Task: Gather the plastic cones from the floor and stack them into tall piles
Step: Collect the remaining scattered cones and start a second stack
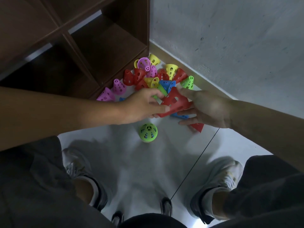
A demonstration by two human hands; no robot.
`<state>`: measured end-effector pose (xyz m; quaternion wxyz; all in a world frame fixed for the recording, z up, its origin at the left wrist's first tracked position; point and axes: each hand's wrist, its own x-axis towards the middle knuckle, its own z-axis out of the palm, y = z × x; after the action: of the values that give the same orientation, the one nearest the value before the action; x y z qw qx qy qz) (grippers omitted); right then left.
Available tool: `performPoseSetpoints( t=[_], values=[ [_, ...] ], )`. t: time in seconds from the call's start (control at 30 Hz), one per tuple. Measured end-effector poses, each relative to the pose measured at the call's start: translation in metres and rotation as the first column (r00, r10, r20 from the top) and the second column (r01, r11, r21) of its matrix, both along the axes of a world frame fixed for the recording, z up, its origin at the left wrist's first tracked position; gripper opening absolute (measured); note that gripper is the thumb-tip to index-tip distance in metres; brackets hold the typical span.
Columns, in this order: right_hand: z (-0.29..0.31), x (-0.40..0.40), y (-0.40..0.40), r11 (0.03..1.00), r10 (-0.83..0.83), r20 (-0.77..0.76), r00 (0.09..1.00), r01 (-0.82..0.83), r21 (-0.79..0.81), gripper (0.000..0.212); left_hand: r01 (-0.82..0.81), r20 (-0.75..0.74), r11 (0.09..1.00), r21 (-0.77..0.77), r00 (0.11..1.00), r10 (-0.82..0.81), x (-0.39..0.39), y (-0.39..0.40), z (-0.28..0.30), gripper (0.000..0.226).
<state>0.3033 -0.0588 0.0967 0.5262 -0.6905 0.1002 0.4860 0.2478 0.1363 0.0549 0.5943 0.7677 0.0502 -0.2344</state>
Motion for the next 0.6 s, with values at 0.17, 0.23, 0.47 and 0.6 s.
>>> performPoseSetpoints(
  t=[0.17,0.23,0.47,0.6],
  values=[
    [-0.002,0.001,-0.004,0.983,0.109,0.064,0.992,-0.098,-0.153,0.059,0.117,0.168,0.915,0.385,0.966,-0.194,-0.004,0.019,-0.008,0.022],
    [-0.002,0.002,-0.006,0.973,0.136,0.101,0.986,-0.114,-0.2,0.055,0.164,0.2,0.812,0.56,0.924,-0.325,-0.007,0.027,-0.011,0.025],
    [-0.004,0.004,-0.01,0.95,0.195,0.136,0.971,-0.153,-0.272,0.044,0.183,0.209,0.651,0.737,0.854,-0.477,-0.008,0.039,-0.026,0.035],
    [-0.001,0.002,-0.013,0.942,0.216,0.168,0.962,-0.16,-0.295,0.042,0.213,0.168,0.626,0.75,0.855,-0.491,-0.006,0.041,-0.029,0.03]
  ],
)
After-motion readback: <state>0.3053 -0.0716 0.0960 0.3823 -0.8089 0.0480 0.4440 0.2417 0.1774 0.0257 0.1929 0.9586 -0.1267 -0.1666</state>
